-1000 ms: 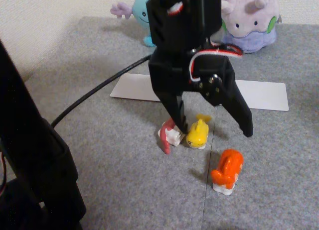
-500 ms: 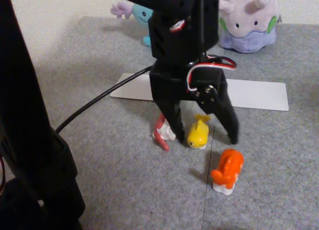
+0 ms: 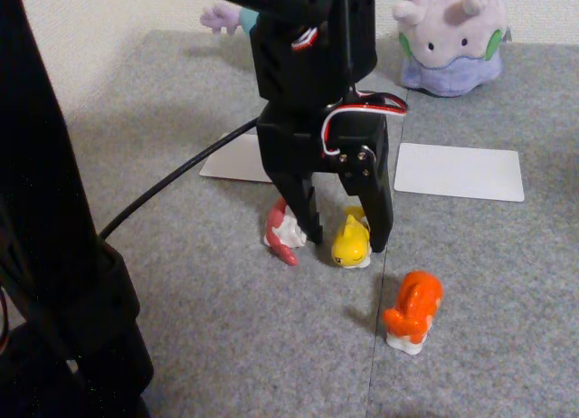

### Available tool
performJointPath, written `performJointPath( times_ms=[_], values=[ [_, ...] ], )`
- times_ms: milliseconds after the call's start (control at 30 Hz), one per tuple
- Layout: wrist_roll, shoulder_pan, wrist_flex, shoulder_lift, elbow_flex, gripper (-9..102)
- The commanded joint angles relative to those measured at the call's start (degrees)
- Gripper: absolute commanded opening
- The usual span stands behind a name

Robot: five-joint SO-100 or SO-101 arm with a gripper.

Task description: Wooper wants to eat egg sudhi, and Goomy wants to eat shrimp sushi

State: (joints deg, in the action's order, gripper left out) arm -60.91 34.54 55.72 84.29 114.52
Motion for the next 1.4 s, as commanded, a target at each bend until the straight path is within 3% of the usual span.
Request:
performJointPath(
  times_ms=[0,167,467,1067,1367],
  values=[
    [0.44,1.05,0.70,-0.18,0.09,20],
    [0.62,2.29,0.79,-0.18,0.09,19],
    [0.70,3.25,0.88,-0.18,0.09,4],
    [-7.65,0.09,4.22,7.38,-5.10,3],
    [-12.04,-8.88,5.10,17.58,-9.84,3]
  ],
)
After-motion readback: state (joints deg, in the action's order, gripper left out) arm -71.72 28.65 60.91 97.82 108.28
